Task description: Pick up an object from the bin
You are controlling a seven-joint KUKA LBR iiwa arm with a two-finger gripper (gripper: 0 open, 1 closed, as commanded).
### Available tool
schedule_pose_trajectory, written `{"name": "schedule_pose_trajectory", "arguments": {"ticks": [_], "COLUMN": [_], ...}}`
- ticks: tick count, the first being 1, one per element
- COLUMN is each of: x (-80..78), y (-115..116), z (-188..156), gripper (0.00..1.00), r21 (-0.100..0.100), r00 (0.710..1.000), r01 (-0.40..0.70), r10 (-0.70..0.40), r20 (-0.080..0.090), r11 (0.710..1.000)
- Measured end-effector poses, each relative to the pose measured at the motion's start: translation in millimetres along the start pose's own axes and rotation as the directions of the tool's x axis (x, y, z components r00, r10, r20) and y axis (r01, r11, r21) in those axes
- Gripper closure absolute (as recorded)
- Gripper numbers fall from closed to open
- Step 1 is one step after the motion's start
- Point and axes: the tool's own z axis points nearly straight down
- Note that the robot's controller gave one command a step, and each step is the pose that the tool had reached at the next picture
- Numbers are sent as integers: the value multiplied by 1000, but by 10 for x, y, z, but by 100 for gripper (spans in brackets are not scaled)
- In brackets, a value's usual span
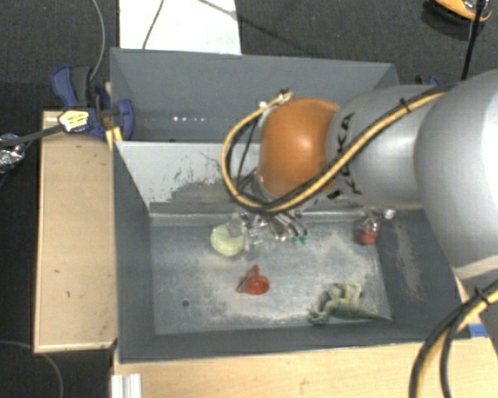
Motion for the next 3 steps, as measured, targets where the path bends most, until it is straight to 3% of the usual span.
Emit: {"name": "schedule_pose_trajectory", "arguments": {"ticks": [1, 2, 3], "x": [0, 72, 72], "y": [0, -74, -74], "z": [0, -1042, -1041], "gripper": [100, 100, 100], "r21": [0, 0, 0], "r00": [1000, 998, 998], "r01": [-1, 58, 57], "r10": [1, -58, -57], "r20": [0, 3, 3], "r11": [1000, 998, 998]}}
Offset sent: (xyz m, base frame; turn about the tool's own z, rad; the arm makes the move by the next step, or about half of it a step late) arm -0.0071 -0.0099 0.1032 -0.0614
